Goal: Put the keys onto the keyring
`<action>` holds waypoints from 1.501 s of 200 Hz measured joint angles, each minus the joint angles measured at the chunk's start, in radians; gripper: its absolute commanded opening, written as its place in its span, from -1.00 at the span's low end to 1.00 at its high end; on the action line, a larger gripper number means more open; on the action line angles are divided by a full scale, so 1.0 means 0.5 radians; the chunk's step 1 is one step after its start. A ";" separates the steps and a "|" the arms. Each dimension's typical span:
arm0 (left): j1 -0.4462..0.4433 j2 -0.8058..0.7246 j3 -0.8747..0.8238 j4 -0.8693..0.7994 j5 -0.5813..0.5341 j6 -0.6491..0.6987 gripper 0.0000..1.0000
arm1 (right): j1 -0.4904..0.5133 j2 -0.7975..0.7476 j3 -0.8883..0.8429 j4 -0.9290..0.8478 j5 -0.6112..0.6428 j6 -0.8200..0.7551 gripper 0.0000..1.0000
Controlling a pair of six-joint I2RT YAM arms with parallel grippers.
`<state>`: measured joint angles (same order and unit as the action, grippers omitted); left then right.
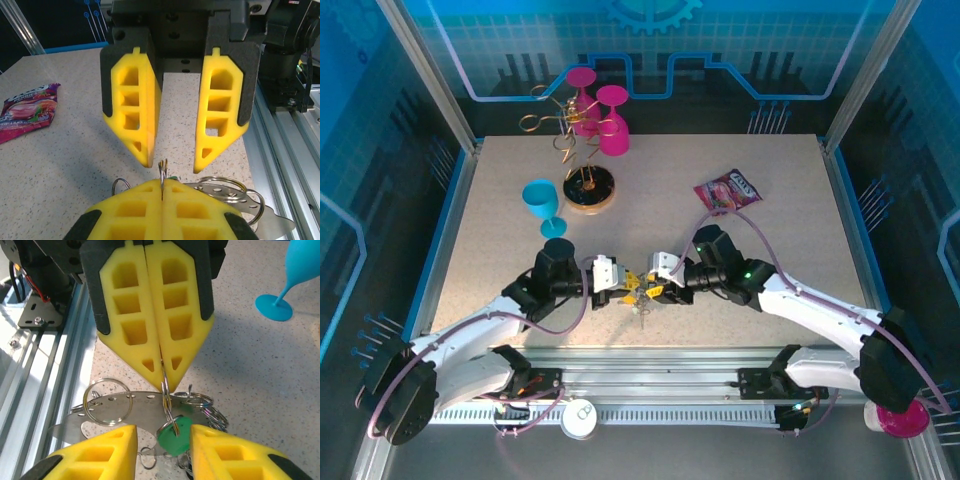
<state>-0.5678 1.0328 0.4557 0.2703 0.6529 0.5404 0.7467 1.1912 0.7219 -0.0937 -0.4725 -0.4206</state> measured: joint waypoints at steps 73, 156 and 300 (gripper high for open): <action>0.000 0.000 -0.031 0.117 0.049 -0.037 -1.00 | 0.000 0.000 -0.021 0.233 -0.098 0.119 -0.72; 0.002 -0.014 0.024 -0.037 -0.008 -0.026 -0.61 | 0.056 0.061 0.208 -0.181 -0.005 -0.120 -1.00; 0.000 -0.032 0.022 -0.079 -0.052 0.084 -1.00 | -0.056 -0.009 0.056 -0.004 -0.101 -0.034 -0.43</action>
<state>-0.5678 1.0168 0.4667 0.2306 0.6270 0.5823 0.7189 1.1866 0.7502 -0.0956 -0.5232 -0.4374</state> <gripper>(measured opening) 0.049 0.296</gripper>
